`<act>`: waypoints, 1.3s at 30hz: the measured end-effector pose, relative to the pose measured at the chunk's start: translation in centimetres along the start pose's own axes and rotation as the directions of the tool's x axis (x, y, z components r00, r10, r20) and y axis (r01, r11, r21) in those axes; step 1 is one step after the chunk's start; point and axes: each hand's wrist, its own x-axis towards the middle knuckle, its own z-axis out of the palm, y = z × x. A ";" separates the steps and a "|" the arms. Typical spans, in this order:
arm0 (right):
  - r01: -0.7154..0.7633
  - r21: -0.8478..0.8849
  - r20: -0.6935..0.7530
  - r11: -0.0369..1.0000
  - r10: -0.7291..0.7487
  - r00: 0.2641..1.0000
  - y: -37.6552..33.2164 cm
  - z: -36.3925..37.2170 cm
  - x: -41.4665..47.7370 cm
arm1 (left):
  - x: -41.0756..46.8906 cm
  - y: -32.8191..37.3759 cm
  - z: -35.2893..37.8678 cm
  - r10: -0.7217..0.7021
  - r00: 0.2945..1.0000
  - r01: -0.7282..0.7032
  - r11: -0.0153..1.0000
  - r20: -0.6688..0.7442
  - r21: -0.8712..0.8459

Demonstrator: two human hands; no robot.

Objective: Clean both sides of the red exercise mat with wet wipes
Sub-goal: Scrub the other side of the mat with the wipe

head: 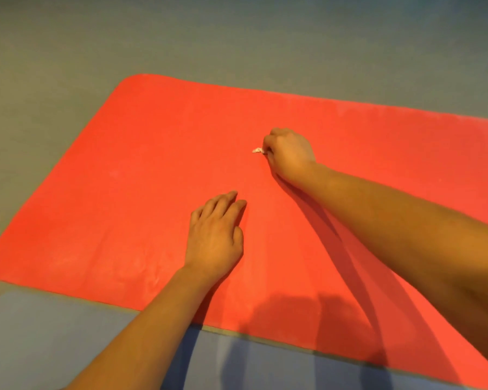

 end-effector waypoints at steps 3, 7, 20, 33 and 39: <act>-0.041 0.000 -0.020 0.999 0.041 0.999 -1.1 -0.1 -0.7 | 0.6 0.0 -0.5 -0.008 1.000 0.008 1.000 0.009 -0.001; 0.111 0.068 -0.055 0.992 -0.107 0.993 -2.5 -0.4 -5.8 | 2.8 -0.5 -0.9 0.010 1.000 -0.010 1.000 0.006 -0.002; -0.047 -0.068 -0.037 0.997 0.045 0.998 5.3 1.4 5.7 | 11.8 1.0 3.1 0.051 0.996 -0.050 0.999 -0.077 0.007; -0.188 -0.089 -0.023 0.978 0.187 0.982 10.0 2.0 14.2 | 12.5 1.4 2.7 0.056 0.997 -0.054 0.998 -0.051 0.035; 0.050 -0.050 -0.114 0.998 -0.055 0.992 10.2 2.9 9.1 | 12.6 1.5 2.8 0.056 0.997 -0.054 0.997 -0.052 0.049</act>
